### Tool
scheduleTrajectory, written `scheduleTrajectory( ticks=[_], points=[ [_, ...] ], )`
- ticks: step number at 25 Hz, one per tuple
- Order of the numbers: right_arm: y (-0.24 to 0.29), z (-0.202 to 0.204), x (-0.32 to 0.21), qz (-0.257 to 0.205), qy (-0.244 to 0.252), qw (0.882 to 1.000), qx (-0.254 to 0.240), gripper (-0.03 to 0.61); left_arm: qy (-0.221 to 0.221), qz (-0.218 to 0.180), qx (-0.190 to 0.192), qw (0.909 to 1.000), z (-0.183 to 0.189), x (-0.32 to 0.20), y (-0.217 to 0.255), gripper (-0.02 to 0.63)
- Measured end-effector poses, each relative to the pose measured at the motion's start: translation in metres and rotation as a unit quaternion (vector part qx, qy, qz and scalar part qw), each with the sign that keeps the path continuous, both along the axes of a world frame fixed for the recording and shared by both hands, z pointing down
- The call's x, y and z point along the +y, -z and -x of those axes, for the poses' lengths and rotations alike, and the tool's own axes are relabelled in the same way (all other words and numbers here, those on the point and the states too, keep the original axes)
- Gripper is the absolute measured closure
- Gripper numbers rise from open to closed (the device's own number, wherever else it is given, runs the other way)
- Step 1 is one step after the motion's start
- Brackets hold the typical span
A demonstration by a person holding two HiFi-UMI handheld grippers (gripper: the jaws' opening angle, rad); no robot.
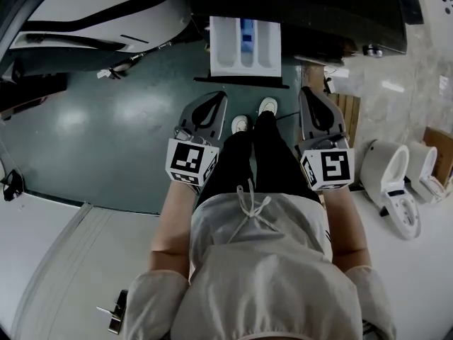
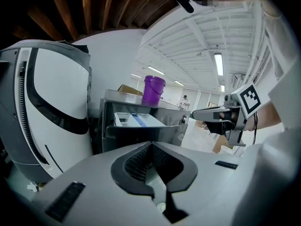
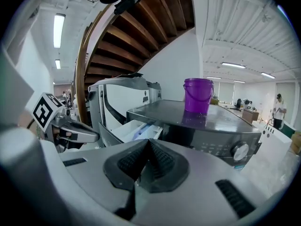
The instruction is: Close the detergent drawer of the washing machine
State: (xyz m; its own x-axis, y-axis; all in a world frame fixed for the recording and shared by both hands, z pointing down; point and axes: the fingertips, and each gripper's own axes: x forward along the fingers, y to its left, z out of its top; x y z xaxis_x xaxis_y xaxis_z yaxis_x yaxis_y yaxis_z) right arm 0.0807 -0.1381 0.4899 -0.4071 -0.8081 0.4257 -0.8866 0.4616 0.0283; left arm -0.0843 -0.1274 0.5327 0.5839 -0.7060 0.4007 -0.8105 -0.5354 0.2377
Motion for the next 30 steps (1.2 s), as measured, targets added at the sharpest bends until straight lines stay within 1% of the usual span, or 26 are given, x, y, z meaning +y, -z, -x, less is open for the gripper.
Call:
scheduleTrajectory(
  ticks=[6,10,12,16,21,30],
  points=[
    [-0.034,-0.003,-0.006,0.024,0.000,1.000,-0.001,0.574,0.012,0.013,0.001,0.9998,-0.004,-0.008,-0.029,0.597],
    [-0.046,-0.005,-0.011,0.030,-0.001,1.000,0.000,0.574,0.024,0.020,0.013,0.9994,-0.008,-0.016,-0.039,0.597],
    [-0.048,-0.005,-0.014,0.030,-0.003,1.000,-0.001,0.574,0.027,0.023,0.018,0.9992,-0.010,-0.017,-0.041,0.597],
    [-0.049,-0.005,-0.018,0.026,-0.002,1.000,-0.001,0.574,0.038,0.021,0.014,0.9990,-0.010,-0.020,-0.042,0.597],
    [-0.048,-0.004,-0.023,0.029,0.005,1.000,-0.001,0.574,0.058,0.029,0.017,0.9978,-0.008,-0.040,-0.040,0.597],
    [-0.037,-0.005,-0.047,0.020,0.007,1.000,-0.009,0.574,0.067,0.022,0.007,0.9975,-0.009,-0.077,-0.039,0.597]
  ],
)
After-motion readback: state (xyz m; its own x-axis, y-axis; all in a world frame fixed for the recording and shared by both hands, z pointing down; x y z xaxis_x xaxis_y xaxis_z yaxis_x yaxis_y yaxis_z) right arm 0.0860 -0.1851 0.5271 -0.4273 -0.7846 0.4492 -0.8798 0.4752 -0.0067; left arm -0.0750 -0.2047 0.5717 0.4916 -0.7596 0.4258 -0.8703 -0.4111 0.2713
